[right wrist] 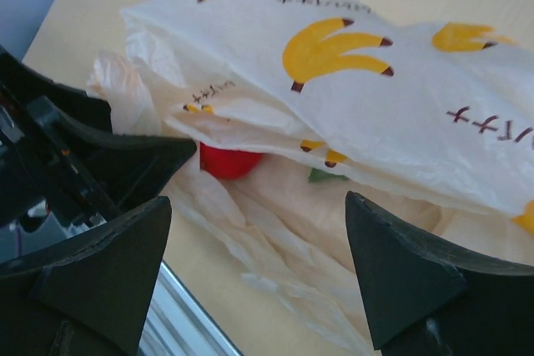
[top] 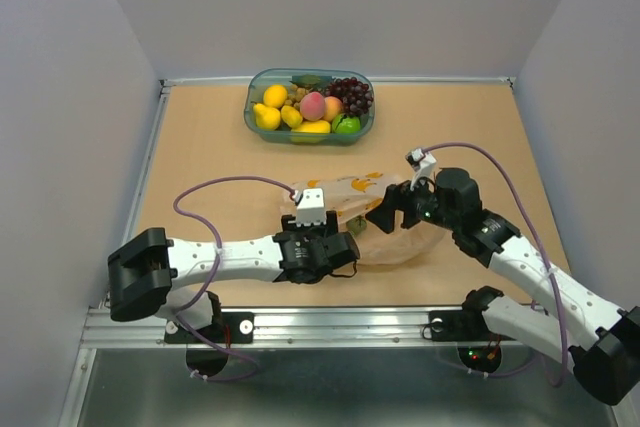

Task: Untie the knot of the plastic bag and take out the fruit

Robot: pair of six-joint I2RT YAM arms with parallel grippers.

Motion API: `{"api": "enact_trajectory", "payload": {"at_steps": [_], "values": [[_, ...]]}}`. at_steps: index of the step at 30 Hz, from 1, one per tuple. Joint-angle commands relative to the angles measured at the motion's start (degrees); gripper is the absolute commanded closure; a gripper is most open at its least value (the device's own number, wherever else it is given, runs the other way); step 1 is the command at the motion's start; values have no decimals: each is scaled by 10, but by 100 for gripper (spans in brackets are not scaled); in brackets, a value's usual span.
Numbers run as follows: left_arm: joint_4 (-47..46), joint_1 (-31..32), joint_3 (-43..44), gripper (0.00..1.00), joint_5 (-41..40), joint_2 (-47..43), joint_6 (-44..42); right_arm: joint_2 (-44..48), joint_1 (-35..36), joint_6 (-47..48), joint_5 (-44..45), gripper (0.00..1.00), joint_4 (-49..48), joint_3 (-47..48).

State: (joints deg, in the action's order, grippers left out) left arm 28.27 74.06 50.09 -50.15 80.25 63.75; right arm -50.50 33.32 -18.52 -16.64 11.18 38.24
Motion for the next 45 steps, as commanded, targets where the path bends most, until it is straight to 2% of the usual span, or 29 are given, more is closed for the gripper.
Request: {"api": "enact_trajectory", "payload": {"at_steps": [1, 3, 4, 6, 7, 9, 13, 18, 21, 25, 29, 33, 42, 44, 45], "values": [[-58, -13, -43, 35, 19, -34, -7, -20, 18, -20, -67, 12, -48, -28], [-73, -23, -58, 46, 22, -53, -6, -31, 36, -27, -74, 13, -74, -40], [-79, -26, -72, 59, 22, -61, -6, -36, 44, -30, -74, 14, -84, -44], [-97, -31, -84, 73, 25, -76, -9, -64, 69, -35, -65, 15, -107, -51], [-110, -35, -95, 87, 29, -90, -18, -75, 78, -39, -59, 15, -129, -55], [-121, -37, -105, 100, 34, -107, -23, -110, 104, -54, -38, 18, -177, -61], [-122, -38, -118, 100, 41, -120, -21, -151, 125, -94, -20, 24, -259, -72], [-132, -38, -126, 100, 50, -126, -20, -204, 139, -131, 14, 37, -359, -90], [-131, -38, -128, 100, 56, -127, -19, -232, 140, -151, 45, 40, -412, -100], [-107, -38, -148, 100, 64, -134, 16, -290, 142, -176, 57, 32, -487, -102], [-120, -39, -176, 100, 74, -140, 34, -344, 147, -183, 58, 18, -532, -94], [-139, -44, -195, 100, 84, -128, 39, -396, 159, -178, 46, 13, -564, -82], [-187, -72, -227, 100, 103, -118, 32, -471, 186, -151, 17, 13, -598, -64], [-199, -74, -233, 100, 109, -119, 26, -481, 188, -151, 18, 16, -606, -66], [-200, -76, -234, 100, 110, -118, 24, -480, 189, -151, 21, 22, -607, -69]]}}
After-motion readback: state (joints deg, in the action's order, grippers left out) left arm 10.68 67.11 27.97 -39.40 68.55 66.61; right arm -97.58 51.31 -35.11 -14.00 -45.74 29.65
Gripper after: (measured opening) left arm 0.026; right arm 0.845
